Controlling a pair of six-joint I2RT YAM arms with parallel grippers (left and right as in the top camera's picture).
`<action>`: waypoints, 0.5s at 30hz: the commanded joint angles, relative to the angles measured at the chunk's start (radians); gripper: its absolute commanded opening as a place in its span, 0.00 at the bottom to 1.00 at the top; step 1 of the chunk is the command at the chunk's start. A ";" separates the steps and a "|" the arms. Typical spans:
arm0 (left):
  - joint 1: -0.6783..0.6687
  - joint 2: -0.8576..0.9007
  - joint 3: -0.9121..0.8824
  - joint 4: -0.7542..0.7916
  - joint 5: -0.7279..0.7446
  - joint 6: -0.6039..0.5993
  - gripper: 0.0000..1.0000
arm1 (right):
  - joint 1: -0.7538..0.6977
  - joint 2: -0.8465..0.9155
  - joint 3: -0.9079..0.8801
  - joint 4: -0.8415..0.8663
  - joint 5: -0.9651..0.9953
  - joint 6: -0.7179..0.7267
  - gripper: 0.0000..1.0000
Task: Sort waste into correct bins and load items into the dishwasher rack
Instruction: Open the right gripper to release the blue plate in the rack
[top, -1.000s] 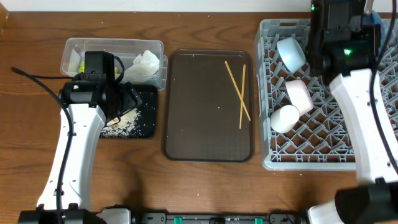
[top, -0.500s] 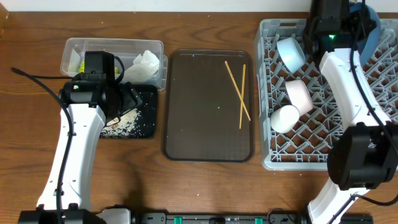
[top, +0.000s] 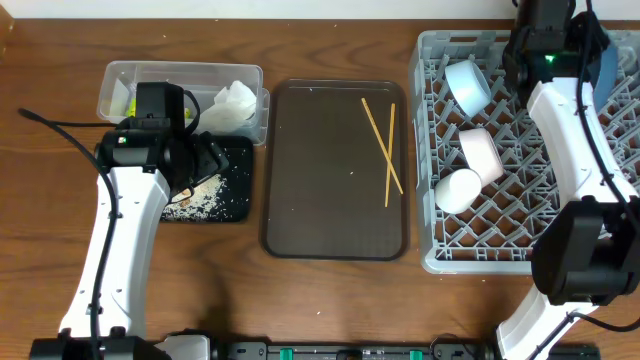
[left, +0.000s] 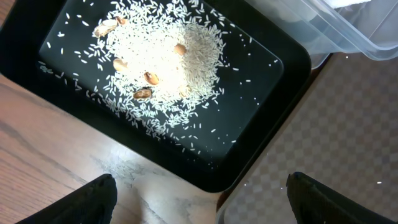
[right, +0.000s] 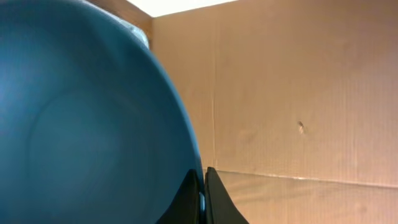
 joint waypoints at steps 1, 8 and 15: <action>0.004 -0.010 0.020 -0.006 -0.011 0.006 0.90 | -0.001 0.007 0.006 -0.015 -0.027 0.002 0.01; 0.004 -0.010 0.020 -0.006 -0.011 0.006 0.90 | 0.026 0.009 0.006 -0.092 -0.118 0.058 0.04; 0.004 -0.010 0.020 -0.006 -0.012 0.006 0.90 | 0.051 0.009 0.006 -0.179 -0.194 0.167 0.11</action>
